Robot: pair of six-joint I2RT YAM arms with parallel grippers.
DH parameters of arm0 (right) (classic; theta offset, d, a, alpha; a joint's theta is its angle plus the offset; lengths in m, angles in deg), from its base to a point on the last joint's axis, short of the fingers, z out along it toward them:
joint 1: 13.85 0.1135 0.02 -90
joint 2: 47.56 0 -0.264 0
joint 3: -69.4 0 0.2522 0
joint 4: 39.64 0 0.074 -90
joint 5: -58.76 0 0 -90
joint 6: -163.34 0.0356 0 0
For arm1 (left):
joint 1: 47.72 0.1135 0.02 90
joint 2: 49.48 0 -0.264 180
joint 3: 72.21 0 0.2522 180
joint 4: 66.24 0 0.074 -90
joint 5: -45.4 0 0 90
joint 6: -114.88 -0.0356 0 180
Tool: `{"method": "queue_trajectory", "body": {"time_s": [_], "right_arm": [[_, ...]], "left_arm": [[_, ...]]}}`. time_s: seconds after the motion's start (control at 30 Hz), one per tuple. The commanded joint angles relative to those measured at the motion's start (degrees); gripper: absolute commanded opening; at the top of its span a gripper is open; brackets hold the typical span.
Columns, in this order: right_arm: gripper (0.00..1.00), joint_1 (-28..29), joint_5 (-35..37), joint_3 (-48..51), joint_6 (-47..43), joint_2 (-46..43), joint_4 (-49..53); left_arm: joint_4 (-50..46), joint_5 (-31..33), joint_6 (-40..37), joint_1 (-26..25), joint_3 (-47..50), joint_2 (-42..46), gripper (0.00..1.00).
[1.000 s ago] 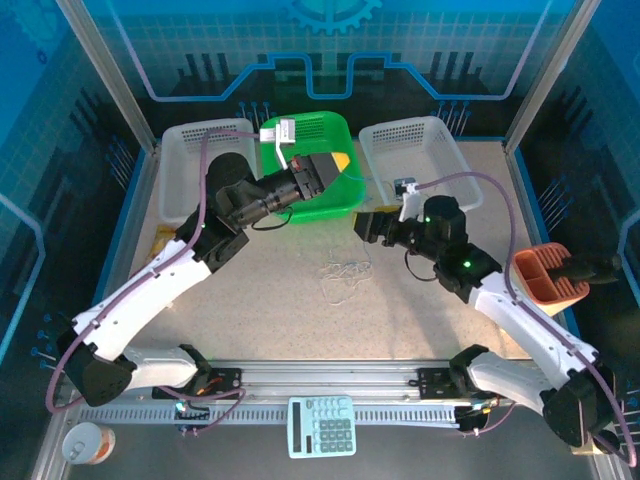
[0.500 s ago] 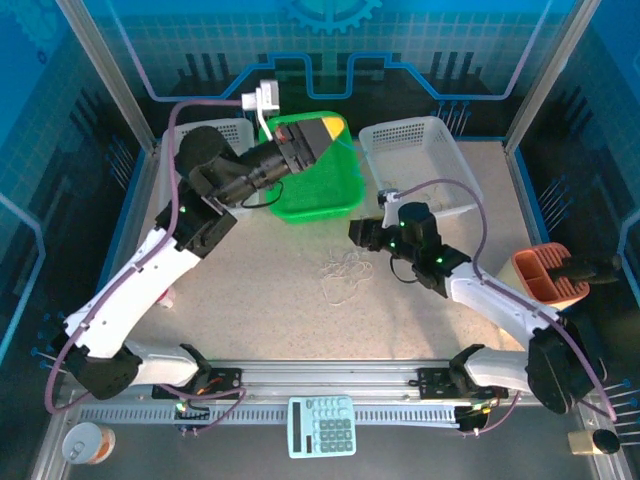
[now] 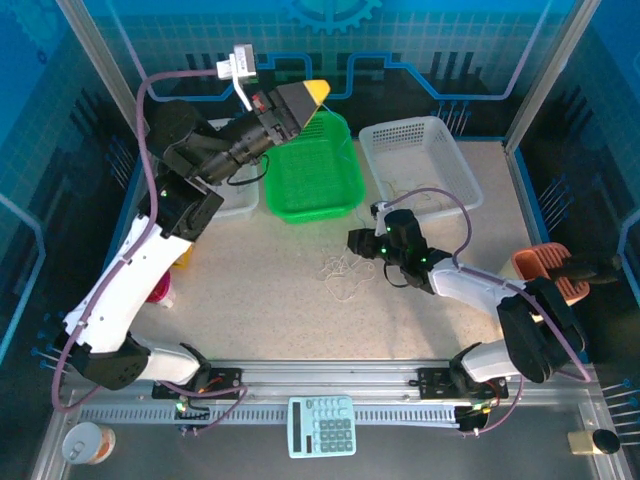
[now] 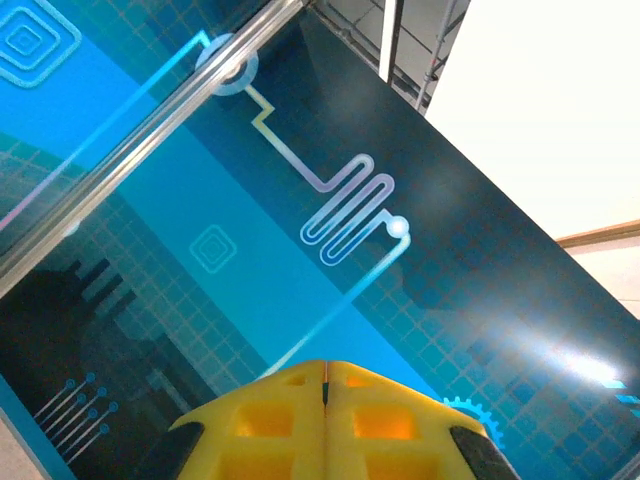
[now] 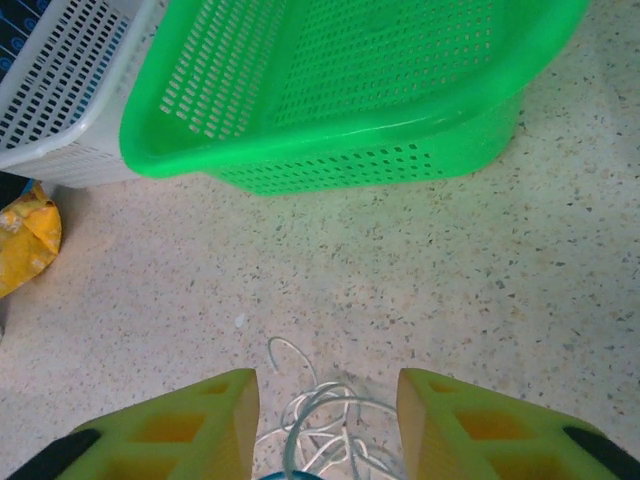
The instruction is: Untangle the cables
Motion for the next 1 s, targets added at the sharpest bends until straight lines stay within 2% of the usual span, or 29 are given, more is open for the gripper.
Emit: {"method": "queue_trajectory", "body": {"time_s": [0.0,0.2,0.57,0.63,0.77,0.97], "right_arm": [[0.61,0.42,1.83,1.19,1.48,2.59,-1.96],[0.62,0.43,2.81,2.7,3.23,4.18,-2.85],[0.43,0.43,3.12,4.46,4.38,4.75,-3.04],[0.43,0.41,2.84,4.98,4.56,4.71,-3.55],[0.49,0.46,1.68,4.89,4.69,3.61,-3.29],[0.63,0.72,0.01,3.01,3.71,-1.51,1.66]], "left_arm": [[-0.42,-1.12,-0.85,1.54,-3.01,1.26,0.0],[-2.35,-1.63,-1.59,3.28,-7.03,1.0,0.0],[-2.73,-0.9,-1.8,7.93,-9.7,1.7,0.0],[-3.85,-0.82,-2.54,9.48,-11.42,1.44,0.0],[-8.9,1.24,-7.04,11.85,-14.07,1.31,0.0],[-16.03,9.03,-18.0,15.35,-13.39,2.58,0.0]]}}
